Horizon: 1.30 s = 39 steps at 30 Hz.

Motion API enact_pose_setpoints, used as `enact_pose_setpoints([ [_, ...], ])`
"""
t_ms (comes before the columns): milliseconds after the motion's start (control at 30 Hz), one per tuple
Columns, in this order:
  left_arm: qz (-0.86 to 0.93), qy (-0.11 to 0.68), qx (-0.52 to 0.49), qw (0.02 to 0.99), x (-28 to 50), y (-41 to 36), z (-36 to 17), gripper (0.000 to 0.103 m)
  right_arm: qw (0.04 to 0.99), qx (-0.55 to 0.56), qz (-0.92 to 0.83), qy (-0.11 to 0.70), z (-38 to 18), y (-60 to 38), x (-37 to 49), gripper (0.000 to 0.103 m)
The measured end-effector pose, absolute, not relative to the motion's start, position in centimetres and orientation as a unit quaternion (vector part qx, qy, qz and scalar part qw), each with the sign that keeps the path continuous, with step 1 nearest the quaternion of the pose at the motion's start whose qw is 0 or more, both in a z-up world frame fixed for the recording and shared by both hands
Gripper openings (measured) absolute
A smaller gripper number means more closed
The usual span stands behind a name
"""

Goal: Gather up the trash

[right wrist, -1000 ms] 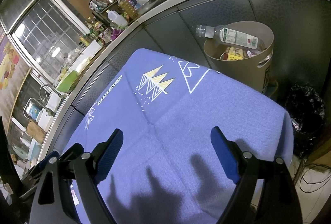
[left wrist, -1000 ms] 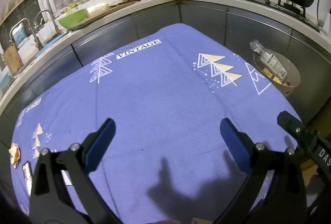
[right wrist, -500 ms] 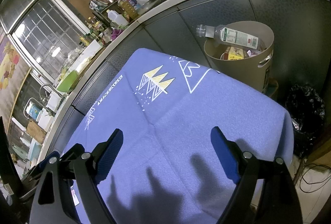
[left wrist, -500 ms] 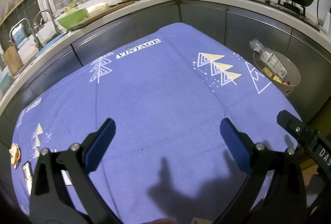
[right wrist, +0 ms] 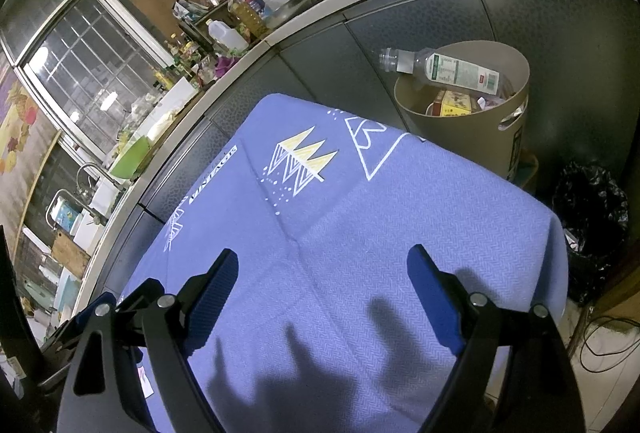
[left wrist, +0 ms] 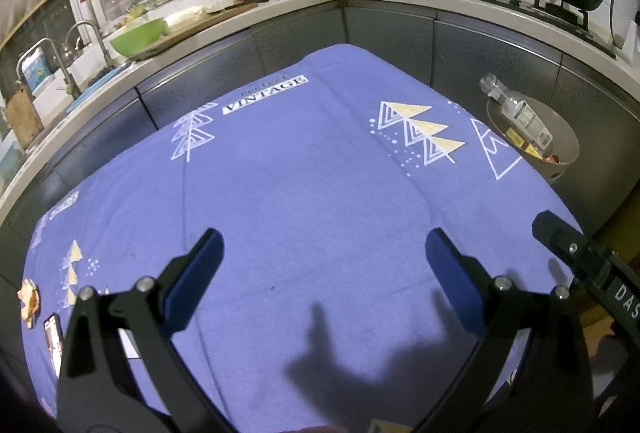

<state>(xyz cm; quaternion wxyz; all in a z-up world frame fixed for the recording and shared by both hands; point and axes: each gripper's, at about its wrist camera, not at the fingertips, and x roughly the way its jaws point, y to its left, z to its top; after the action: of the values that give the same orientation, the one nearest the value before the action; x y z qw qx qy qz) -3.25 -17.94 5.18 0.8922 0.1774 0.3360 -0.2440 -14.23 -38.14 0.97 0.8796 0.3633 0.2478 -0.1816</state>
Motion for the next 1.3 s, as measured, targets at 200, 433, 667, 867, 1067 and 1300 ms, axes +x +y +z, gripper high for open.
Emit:
enact_pose_setpoints([
  [200,-0.248,0.34,0.178,0.89,-3.0,-17.9,5.1,0.097,0.879,0.364,-0.181,0.25,0.9,-38.2,-14.2,0.082],
  [433,-0.249,0.342,0.178,0.889,-3.0,-17.9,5.1,0.097,0.879,0.364,-0.182,0.25,0.9,-38.1,-14.3,0.082],
  [667,-0.249,0.342,0.18,0.888,-2.7,-17.7,4.9,0.097,0.878,0.365,-0.182,0.249,0.6,-37.9,-14.5,0.082],
  [867,-0.247,0.343,0.181,0.888,-2.3,-17.4,4.8,0.097,0.878,0.366,-0.183,0.25,0.5,-37.9,-14.4,0.082],
  [1067,-0.249,0.343,0.182,0.887,-2.1,-17.4,4.8,0.097,0.877,0.366,-0.183,0.249,0.4,-37.9,-14.5,0.082],
  [1300,-0.25,0.342,0.183,0.887,-2.2,-17.4,4.7,0.097,0.877,0.367,-0.183,0.25,0.4,-37.9,-14.5,0.082],
])
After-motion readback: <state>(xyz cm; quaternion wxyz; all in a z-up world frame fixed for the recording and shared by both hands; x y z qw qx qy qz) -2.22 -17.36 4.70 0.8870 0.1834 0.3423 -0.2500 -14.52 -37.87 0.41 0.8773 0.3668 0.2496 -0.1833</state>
